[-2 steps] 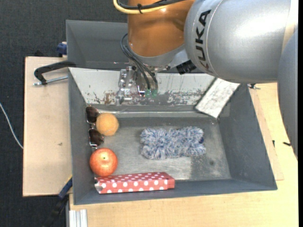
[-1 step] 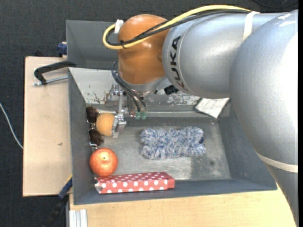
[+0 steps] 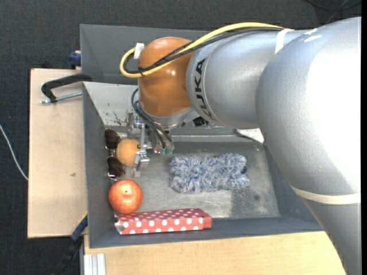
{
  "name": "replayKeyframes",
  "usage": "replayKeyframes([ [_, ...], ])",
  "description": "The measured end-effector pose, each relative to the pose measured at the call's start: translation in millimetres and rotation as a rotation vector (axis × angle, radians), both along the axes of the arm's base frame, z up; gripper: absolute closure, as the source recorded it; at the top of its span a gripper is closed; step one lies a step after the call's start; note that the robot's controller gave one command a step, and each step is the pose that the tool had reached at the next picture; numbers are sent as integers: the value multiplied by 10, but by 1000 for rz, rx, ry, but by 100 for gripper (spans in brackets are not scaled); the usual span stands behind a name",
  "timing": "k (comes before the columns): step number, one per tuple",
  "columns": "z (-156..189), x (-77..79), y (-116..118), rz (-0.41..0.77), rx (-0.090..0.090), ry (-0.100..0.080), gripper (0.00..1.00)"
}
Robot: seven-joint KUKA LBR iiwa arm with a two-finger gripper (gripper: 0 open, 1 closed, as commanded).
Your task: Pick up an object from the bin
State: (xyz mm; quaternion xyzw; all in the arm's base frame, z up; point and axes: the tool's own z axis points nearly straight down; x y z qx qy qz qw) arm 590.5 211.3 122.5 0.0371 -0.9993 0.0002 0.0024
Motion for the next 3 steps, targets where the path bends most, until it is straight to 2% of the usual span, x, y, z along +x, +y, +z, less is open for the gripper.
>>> replayKeyframes([
  [1,-364,37,-62,-50,3,-6,0],
  [2,-486,-18,-123,-123,6,-14,100],
  [3,-486,-18,-123,-123,6,-14,100],
])
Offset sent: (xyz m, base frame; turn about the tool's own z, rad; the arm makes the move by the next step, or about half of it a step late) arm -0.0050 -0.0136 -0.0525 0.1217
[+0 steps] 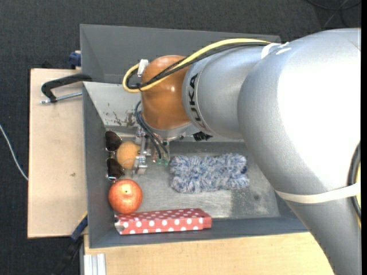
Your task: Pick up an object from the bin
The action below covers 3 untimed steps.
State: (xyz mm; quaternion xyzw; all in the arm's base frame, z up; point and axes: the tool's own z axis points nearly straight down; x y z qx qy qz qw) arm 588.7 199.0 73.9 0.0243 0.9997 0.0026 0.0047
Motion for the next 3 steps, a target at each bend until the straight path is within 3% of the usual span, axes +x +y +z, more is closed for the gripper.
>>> replayKeyframes([
  [1,443,-1,-53,12,-5,12,100],
  [3,1498,31,-55,3,-4,8,100],
])
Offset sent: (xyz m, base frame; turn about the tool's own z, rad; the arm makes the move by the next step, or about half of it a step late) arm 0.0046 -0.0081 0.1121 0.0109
